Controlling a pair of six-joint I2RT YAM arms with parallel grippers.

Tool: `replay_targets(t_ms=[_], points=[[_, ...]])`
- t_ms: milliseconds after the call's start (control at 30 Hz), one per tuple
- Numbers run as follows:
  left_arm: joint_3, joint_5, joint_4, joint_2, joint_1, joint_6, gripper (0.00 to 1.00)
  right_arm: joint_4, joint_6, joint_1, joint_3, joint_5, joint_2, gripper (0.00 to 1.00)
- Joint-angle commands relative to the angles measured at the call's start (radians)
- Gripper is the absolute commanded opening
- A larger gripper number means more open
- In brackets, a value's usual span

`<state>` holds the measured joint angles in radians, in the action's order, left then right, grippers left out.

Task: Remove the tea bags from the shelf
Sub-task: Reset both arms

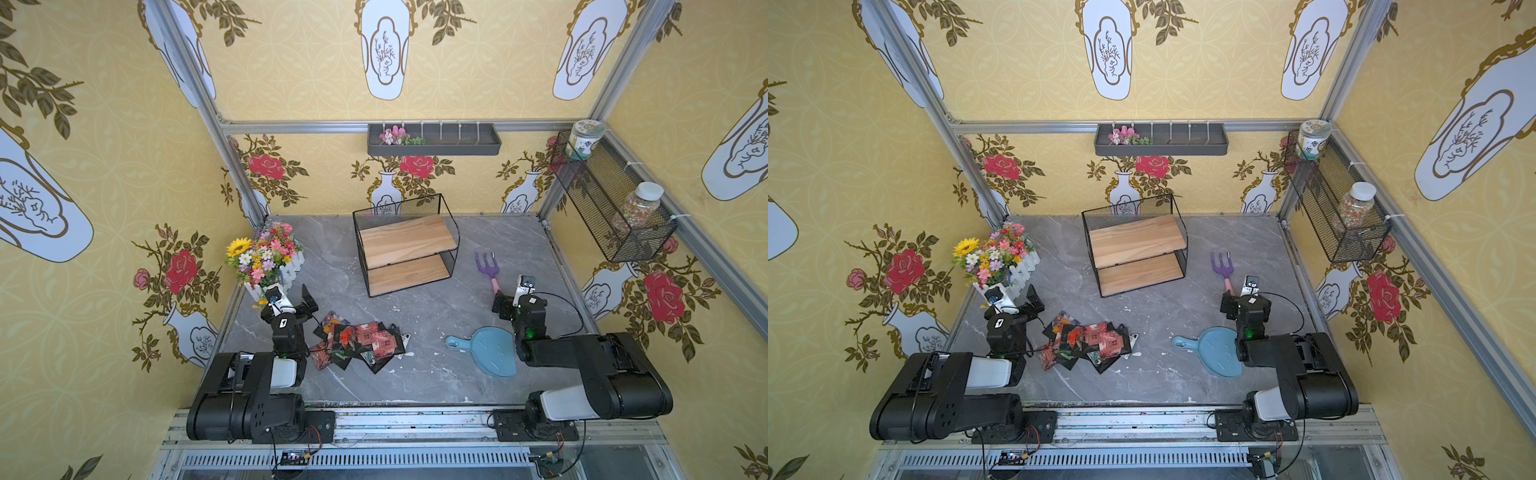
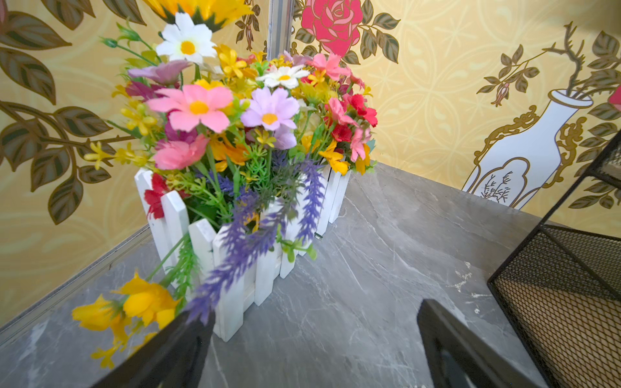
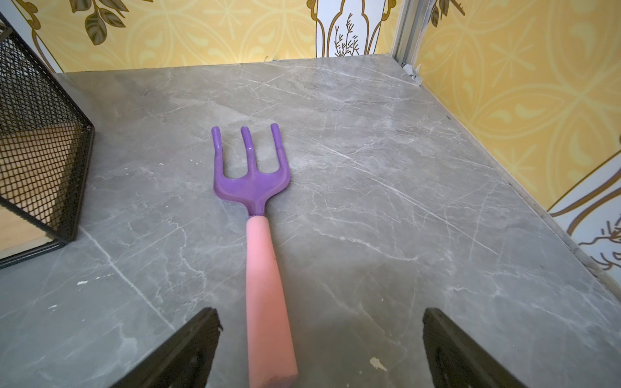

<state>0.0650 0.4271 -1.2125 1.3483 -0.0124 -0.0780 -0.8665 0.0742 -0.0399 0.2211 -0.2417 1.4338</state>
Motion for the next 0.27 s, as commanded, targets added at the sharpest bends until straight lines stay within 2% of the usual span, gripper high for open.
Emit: replay_targets(t_ms=[0, 233], points=[[-0.004, 0.009, -0.038, -0.001, -0.001, 0.005, 1.0, -0.044, -0.002, 0.003, 0.015, 0.005, 0.012, 0.97], [-0.004, 0.007, -0.038, 0.0, 0.001, 0.006, 1.0, -0.054, -0.002, 0.004, 0.001, 0.004, -0.004, 0.97]])
